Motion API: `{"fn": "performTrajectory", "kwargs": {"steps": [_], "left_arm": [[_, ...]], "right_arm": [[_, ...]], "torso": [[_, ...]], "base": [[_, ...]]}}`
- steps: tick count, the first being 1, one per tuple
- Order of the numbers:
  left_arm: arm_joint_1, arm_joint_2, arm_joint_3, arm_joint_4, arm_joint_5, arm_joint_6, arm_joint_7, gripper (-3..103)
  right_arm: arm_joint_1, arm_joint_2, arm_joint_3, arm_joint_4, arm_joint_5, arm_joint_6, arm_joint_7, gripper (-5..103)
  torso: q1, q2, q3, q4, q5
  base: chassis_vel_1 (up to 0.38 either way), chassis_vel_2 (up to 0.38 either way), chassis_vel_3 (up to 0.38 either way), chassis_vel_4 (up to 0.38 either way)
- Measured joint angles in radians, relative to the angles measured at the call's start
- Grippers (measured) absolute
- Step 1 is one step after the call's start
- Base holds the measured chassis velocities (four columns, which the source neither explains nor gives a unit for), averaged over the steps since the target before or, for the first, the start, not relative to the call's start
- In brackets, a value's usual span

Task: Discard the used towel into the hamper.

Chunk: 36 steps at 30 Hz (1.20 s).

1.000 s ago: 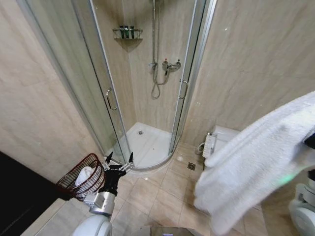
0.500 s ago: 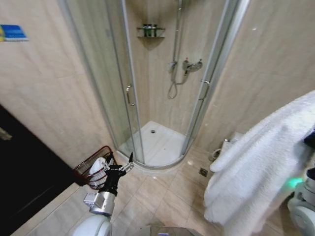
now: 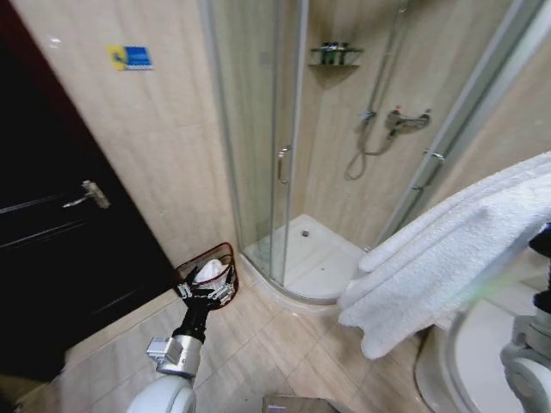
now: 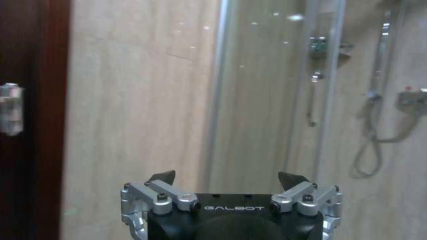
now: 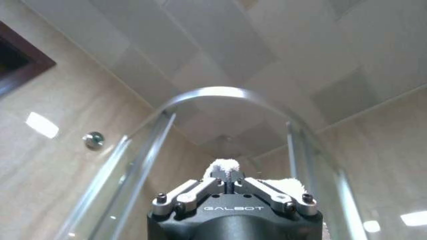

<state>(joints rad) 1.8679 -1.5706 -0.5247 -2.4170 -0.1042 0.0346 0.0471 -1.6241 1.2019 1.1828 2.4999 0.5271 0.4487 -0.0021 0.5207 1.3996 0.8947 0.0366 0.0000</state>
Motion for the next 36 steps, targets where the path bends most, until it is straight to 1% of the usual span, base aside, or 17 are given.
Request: {"fn": "performTrajectory", "kwargs": {"steps": [7, 9, 16, 20, 22, 25, 28, 29, 35, 36], "left_arm": [[0.000, 0.000, 0.000, 0.000, 0.000, 0.000, 0.000, 100], [0.000, 0.000, 0.000, 0.000, 0.000, 0.000, 0.000, 100], [0.000, 0.000, 0.000, 0.000, 0.000, 0.000, 0.000, 100], [0.000, 0.000, 0.000, 0.000, 0.000, 0.000, 0.000, 100], [0.000, 0.000, 0.000, 0.000, 0.000, 0.000, 0.000, 100], [0.000, 0.000, 0.000, 0.000, 0.000, 0.000, 0.000, 100], [0.000, 0.000, 0.000, 0.000, 0.000, 0.000, 0.000, 100], [0.000, 0.001, 0.000, 0.000, 0.000, 0.000, 0.000, 100], [0.000, 0.000, 0.000, 0.000, 0.000, 0.000, 0.000, 100], [0.000, 0.000, 0.000, 0.000, 0.000, 0.000, 0.000, 100]], "right_arm": [[0.008, -0.005, 0.000, 0.000, -0.003, 0.000, -0.003, 2], [0.011, -0.008, -0.001, 0.000, -0.005, -0.002, -0.004, 2], [0.014, -0.009, -0.006, 0.000, -0.006, -0.003, -0.006, 2], [0.014, -0.008, -0.010, 0.000, -0.007, -0.003, -0.009, 2], [0.014, -0.008, -0.012, 0.000, -0.008, -0.003, -0.010, 2], [0.014, -0.008, -0.015, 0.000, -0.008, -0.002, -0.012, 2], [0.014, -0.007, -0.025, 0.000, -0.007, -0.001, -0.010, 2], [0.013, -0.006, -0.029, 0.000, -0.007, -0.001, -0.010, 2], [0.013, -0.006, -0.037, 0.000, -0.008, 0.002, -0.010, 2], [0.013, -0.006, -0.039, 0.000, -0.008, 0.003, -0.010, 2]], "torso": [[0.001, 0.001, 0.001, 0.0003, 0.0000], [0.001, 0.002, 0.001, -0.0001, -0.0001], [0.001, 0.002, 0.001, -0.0002, 0.0002], [0.001, 0.003, 0.001, -0.0001, 0.0006], [0.001, 0.003, 0.002, -0.0001, -0.0002], [0.001, 0.003, 0.002, -0.0001, 0.0003], [0.001, 0.003, 0.002, -0.0004, -0.0009], [0.002, 0.003, 0.002, 0.0000, -0.0009], [0.002, 0.003, 0.002, -0.0001, 0.0000], [0.002, 0.004, 0.002, 0.0000, 0.0007]], "base": [[0.093, 0.097, 0.085, 0.095], [0.000, 0.000, 0.000, 0.000], [0.008, 0.006, -0.005, -0.005], [0.102, 0.063, -0.078, -0.097], [0.136, 0.123, -0.121, -0.126], [0.167, 0.163, -0.179, -0.176], [0.199, 0.180, -0.169, -0.150], [0.151, 0.150, -0.153, -0.117], [0.065, 0.049, -0.037, -0.049], [-0.045, -0.021, 0.022, 0.059]]}}
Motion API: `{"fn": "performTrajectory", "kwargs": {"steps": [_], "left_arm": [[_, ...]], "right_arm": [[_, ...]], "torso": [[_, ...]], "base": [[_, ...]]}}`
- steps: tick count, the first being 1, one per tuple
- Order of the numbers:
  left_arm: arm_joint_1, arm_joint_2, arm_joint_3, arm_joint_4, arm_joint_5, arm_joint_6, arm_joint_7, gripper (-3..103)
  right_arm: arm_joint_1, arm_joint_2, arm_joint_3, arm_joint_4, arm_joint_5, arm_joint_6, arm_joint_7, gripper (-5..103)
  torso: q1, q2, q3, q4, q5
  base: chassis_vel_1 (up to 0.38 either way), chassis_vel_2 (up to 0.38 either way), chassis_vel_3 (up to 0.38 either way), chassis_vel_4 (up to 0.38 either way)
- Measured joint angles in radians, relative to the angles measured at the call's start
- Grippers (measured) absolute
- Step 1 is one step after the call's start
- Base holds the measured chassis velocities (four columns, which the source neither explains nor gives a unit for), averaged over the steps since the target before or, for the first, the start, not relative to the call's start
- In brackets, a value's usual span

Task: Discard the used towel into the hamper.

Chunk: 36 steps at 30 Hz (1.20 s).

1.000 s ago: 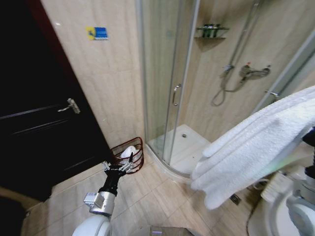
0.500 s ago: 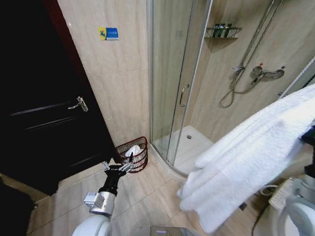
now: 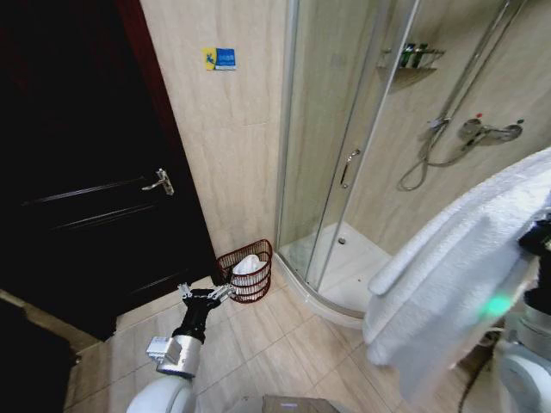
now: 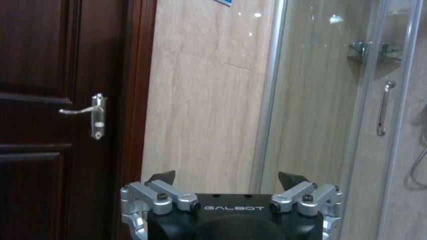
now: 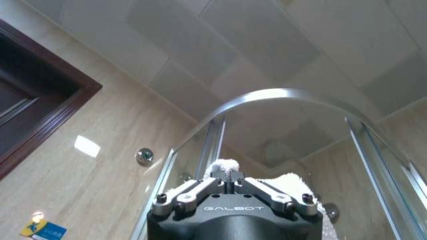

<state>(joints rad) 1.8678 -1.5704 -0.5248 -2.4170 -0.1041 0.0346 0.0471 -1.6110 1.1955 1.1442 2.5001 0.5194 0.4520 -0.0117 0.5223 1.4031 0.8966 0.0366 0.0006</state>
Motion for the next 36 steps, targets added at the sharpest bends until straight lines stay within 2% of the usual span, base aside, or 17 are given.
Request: {"fn": "performTrajectory", "kwargs": {"steps": [10, 36], "left_arm": [[0.000, 0.000, 0.000, 0.000, 0.000, 0.000, 0.000, 100], [0.000, 0.000, 0.000, 0.000, 0.000, 0.000, 0.000, 100]], "right_arm": [[0.001, -0.002, -0.002, 0.000, -0.004, 0.011, -0.007, 2], [0.020, -0.007, -0.031, 0.000, -0.002, 0.053, -0.042, 2]], "torso": [[0.000, 0.000, 0.000, -0.0001, -0.0008], [0.000, 0.001, 0.000, 0.0002, -0.0005]], "base": [[-0.005, -0.009, 0.060, 0.056], [0.107, 0.113, 0.100, 0.101]]}}
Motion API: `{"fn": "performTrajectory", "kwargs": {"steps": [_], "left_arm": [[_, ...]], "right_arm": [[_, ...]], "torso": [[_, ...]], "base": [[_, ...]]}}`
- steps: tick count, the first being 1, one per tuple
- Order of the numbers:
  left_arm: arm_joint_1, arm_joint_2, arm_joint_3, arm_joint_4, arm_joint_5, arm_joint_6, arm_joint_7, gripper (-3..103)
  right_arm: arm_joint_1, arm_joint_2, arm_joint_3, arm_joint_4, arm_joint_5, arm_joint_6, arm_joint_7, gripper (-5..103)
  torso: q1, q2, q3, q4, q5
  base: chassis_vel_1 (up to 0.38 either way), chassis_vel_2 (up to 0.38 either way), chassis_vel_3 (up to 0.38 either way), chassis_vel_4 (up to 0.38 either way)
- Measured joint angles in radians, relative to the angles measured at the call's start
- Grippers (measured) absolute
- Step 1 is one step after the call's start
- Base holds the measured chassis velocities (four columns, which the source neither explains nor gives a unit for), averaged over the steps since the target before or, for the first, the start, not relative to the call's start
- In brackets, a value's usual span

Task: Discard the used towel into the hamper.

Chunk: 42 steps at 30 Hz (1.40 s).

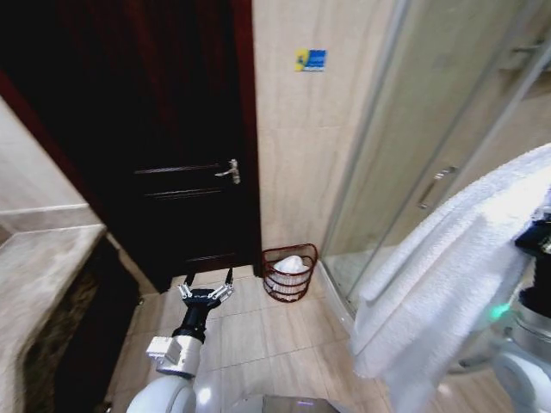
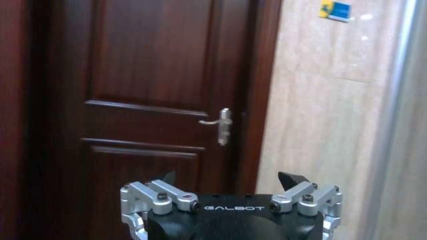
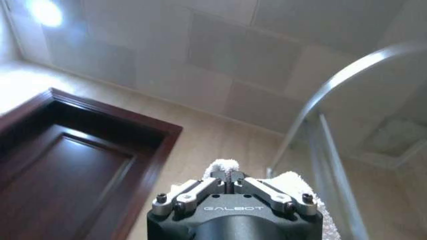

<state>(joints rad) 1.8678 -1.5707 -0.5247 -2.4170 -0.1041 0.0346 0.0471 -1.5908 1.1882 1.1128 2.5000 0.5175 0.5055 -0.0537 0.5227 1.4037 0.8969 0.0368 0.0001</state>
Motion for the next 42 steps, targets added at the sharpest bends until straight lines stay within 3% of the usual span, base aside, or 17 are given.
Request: {"fn": "performTrajectory", "kwargs": {"steps": [23, 42], "left_arm": [[0.000, 0.000, 0.000, 0.000, 0.000, 0.000, 0.000, 100], [0.000, 0.000, 0.000, 0.000, 0.000, 0.000, 0.000, 100]], "right_arm": [[0.007, 0.003, -0.046, 0.000, -0.019, 0.005, -0.054, 2], [0.009, 0.005, -0.046, 0.000, -0.020, 0.017, -0.066, 2]], "torso": [[0.000, 0.000, 0.000, -0.0003, -0.0001], [0.000, 0.000, 0.000, -0.0003, -0.0001]], "base": [[0.012, 0.015, 0.016, 0.014], [-0.155, 0.154, 0.149, -0.149]]}}
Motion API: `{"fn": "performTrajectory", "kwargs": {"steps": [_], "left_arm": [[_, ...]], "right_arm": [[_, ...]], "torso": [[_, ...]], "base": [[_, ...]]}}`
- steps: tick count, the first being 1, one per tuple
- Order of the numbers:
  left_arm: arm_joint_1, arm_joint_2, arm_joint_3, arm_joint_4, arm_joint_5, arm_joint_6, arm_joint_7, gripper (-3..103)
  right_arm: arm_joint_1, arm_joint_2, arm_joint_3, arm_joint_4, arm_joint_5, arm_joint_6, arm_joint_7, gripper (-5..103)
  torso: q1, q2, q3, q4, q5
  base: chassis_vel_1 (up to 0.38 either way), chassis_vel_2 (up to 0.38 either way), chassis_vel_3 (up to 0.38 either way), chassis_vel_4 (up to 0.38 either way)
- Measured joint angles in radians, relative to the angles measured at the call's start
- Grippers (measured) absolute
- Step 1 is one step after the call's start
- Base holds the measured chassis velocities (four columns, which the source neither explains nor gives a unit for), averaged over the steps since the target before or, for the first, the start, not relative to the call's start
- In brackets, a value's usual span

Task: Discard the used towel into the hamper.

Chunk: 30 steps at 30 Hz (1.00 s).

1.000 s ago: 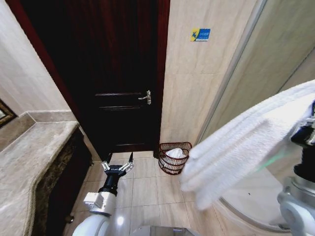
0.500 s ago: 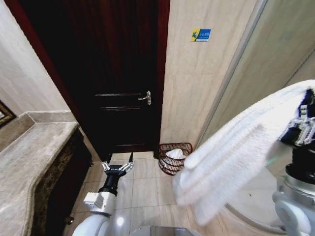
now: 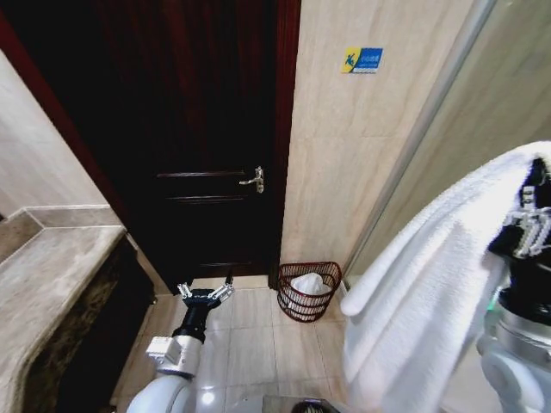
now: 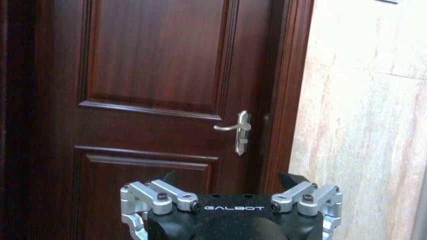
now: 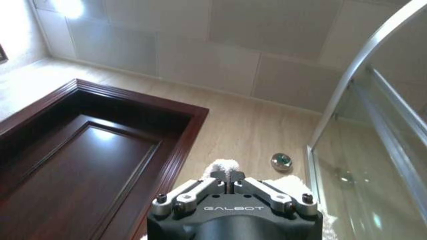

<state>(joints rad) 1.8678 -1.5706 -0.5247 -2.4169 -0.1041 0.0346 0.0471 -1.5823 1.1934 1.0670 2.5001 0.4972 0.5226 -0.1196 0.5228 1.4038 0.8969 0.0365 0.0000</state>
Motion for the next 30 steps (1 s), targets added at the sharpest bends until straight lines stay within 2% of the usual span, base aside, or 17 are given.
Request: {"fn": "performTrajectory", "kwargs": {"steps": [8, 30], "left_arm": [[0.000, 0.000, 0.000, 0.000, 0.000, 0.000, 0.000, 100], [0.000, 0.000, 0.000, 0.000, 0.000, 0.000, 0.000, 100]], "right_arm": [[0.012, -0.009, -0.022, 0.000, -0.012, -0.003, 0.014, 2], [0.015, 0.003, -0.026, 0.000, -0.034, 0.013, 0.018, 2]], "torso": [[0.001, 0.000, 0.000, 0.0002, 0.0002], [0.000, 0.000, 0.000, 0.0000, 0.0000]], "base": [[-0.109, 0.127, 0.114, -0.127], [0.017, 0.018, 0.020, 0.015]]}}
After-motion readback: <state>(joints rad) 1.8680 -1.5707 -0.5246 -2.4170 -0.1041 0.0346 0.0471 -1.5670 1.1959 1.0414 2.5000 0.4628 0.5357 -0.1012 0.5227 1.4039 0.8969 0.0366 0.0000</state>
